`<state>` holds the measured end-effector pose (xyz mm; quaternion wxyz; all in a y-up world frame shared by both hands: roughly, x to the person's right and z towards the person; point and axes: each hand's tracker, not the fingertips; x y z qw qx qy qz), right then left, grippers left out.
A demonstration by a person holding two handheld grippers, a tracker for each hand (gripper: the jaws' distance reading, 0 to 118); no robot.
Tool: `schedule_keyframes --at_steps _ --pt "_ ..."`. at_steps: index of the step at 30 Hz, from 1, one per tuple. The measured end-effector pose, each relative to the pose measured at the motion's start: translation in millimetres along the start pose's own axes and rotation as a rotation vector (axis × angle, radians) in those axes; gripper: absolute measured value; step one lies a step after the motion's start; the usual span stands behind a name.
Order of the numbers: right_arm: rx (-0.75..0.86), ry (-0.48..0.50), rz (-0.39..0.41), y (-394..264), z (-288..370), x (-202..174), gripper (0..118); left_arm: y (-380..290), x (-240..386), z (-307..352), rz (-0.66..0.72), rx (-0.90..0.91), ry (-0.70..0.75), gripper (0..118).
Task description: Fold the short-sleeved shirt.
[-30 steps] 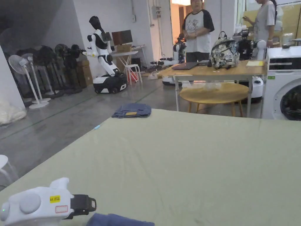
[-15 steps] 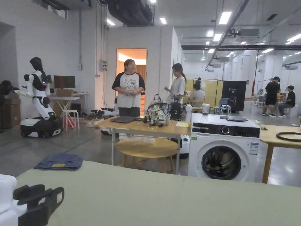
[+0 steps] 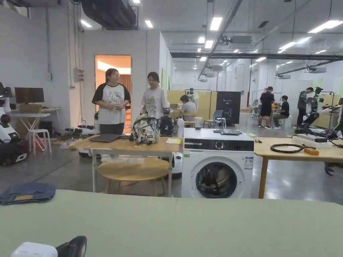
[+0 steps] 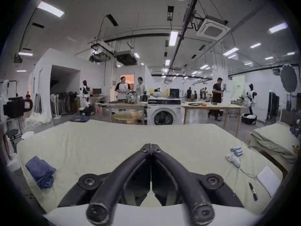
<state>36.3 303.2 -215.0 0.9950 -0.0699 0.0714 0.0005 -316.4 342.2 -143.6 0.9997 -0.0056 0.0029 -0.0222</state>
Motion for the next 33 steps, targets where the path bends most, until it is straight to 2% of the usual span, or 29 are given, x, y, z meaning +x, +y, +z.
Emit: schedule_keyframes --at_steps 2,6,9,15,16,18,19,21,22,23,25,33 --pt "-0.005 -0.012 -0.011 -3 1 -1 0 -5 3 -1 0.018 -0.031 -0.007 0" --pt "-0.021 -0.023 -0.008 -7 1 2 0 -14 17 0 -0.082 -0.085 0.037 0" --pt "-0.025 -0.030 0.005 -8 1 4 0 -10 20 -1 0.004 -0.053 -0.033 0" --pt "-0.015 -0.036 0.027 -2 5 3 0 -6 30 -11 -0.032 -0.079 -0.007 0" --pt "-0.010 -0.033 0.021 -2 5 3 10 -8 33 -12 -0.057 -0.088 0.008 3" --pt "-0.001 -0.036 0.020 -1 5 2 63 -9 37 -15 -0.087 -0.101 0.047 17" --pt "0.001 -0.038 0.025 0 5 2 83 -8 37 -17 -0.090 -0.110 0.048 34" --pt "0.003 -0.036 0.032 0 4 2 84 -9 36 -17 -0.052 -0.125 0.035 63" --pt "-0.003 -0.044 0.038 0 2 1 84 -9 34 -15 -0.032 -0.117 0.019 81" --pt "0.000 -0.062 0.048 -1 3 -2 85 -9 33 -14 -0.020 -0.110 0.018 89" --pt "0.017 -0.061 0.056 -2 6 -5 89 -8 31 -12 -0.015 -0.106 0.017 95" --pt "0.069 -0.039 0.083 2 14 -16 92 -6 32 -1 -0.035 -0.046 0.030 95"
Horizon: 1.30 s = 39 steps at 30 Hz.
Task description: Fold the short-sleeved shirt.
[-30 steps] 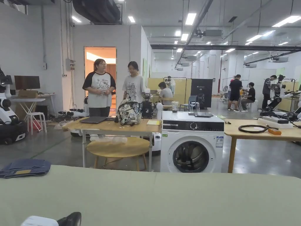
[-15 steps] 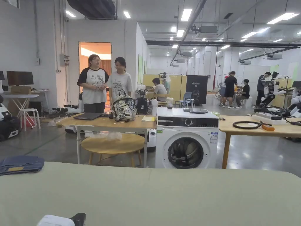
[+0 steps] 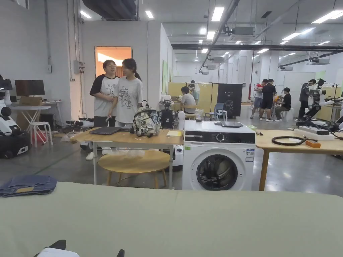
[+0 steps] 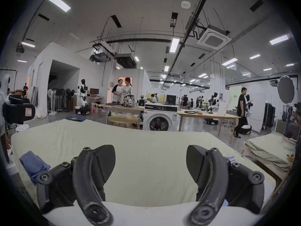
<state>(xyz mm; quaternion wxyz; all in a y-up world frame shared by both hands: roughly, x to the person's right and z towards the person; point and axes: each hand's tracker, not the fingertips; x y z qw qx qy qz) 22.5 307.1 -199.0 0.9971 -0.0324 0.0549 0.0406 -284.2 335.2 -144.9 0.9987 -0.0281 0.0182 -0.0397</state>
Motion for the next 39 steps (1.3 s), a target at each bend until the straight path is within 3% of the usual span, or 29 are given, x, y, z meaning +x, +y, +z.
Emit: schedule_keyframes --at_steps 4,7,13,22,30,33,36,39 --pt "-0.021 0.071 -0.102 2 -1 6 92 0 0 -1 -0.001 -0.003 -0.011 95" --pt "-0.009 0.022 -0.096 2 1 7 92 -3 -3 -1 0.031 -0.019 -0.019 95" --pt "-0.029 -0.032 -0.004 0 2 5 92 -4 -6 6 0.043 0.008 -0.001 95" --pt "-0.090 -0.001 -0.055 2 -4 0 92 -1 -3 8 0.044 0.013 -0.012 95" --pt "-0.135 -0.078 -0.137 6 -8 0 92 -1 -4 10 0.047 0.016 0.007 97" --pt "-0.129 -0.008 -0.203 14 -4 7 92 1 -5 12 0.063 0.023 0.023 98" --pt "-0.142 -0.015 -0.286 17 -3 10 92 2 -8 11 0.096 0.012 0.014 98" --pt "-0.190 -0.077 -0.292 16 -6 7 92 1 -8 12 0.103 0.012 0.004 98"
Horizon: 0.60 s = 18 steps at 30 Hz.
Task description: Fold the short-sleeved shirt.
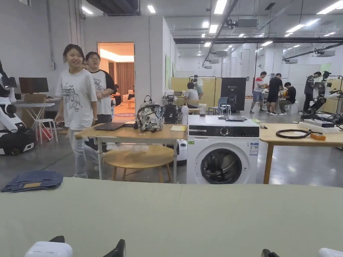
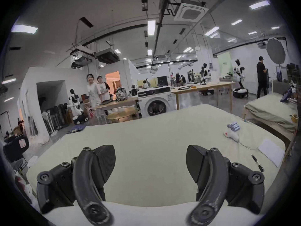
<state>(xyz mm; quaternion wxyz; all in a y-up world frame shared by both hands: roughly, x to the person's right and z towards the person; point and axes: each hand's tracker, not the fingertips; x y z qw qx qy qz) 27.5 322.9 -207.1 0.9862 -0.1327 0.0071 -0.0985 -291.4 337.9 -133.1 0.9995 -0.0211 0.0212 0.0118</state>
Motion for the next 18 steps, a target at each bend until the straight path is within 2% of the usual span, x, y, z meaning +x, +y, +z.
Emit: schedule_keyframes --at_steps 5,12,16,18 --pt "-0.006 -0.040 0.043 -10 -3 -5 92 0 4 -3 0.003 -0.016 -0.024 98" --pt "-0.009 -0.003 0.050 -11 -4 -11 92 0 5 -4 0.011 -0.023 -0.041 98" --pt "-0.017 -0.002 0.053 -12 -6 -11 82 -1 6 -4 0.001 -0.035 -0.042 98" --pt "-0.028 0.022 0.053 -13 -8 -10 82 -1 6 -4 0.001 -0.035 -0.044 98"
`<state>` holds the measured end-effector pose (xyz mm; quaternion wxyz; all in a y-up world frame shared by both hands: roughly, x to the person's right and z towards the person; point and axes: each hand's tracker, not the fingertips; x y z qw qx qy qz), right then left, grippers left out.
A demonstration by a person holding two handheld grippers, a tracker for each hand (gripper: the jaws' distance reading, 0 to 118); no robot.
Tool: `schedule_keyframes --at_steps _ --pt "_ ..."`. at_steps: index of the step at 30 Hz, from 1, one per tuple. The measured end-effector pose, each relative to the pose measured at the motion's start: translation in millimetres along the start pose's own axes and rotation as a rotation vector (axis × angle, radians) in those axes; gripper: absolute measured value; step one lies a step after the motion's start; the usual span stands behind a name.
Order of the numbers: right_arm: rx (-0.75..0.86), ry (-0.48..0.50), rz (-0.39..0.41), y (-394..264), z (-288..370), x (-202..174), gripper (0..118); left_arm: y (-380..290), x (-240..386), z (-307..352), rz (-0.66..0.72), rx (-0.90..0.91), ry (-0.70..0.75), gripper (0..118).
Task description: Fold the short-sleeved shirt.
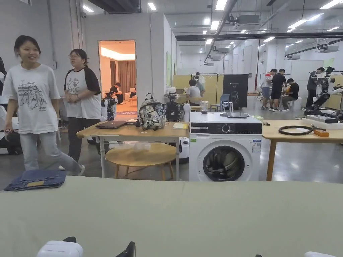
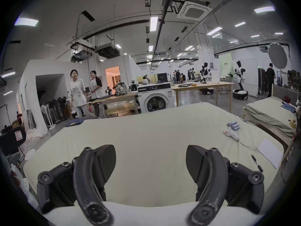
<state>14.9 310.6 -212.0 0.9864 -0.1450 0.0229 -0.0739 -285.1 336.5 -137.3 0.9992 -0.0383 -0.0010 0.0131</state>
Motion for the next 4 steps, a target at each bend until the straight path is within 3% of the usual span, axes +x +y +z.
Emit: schedule_keyframes --at_steps 4 --pt "0.015 0.016 -0.014 -1.9 0.4 -0.8 83 -1.6 2.1 -2.5 -0.001 -0.006 -0.008 98"
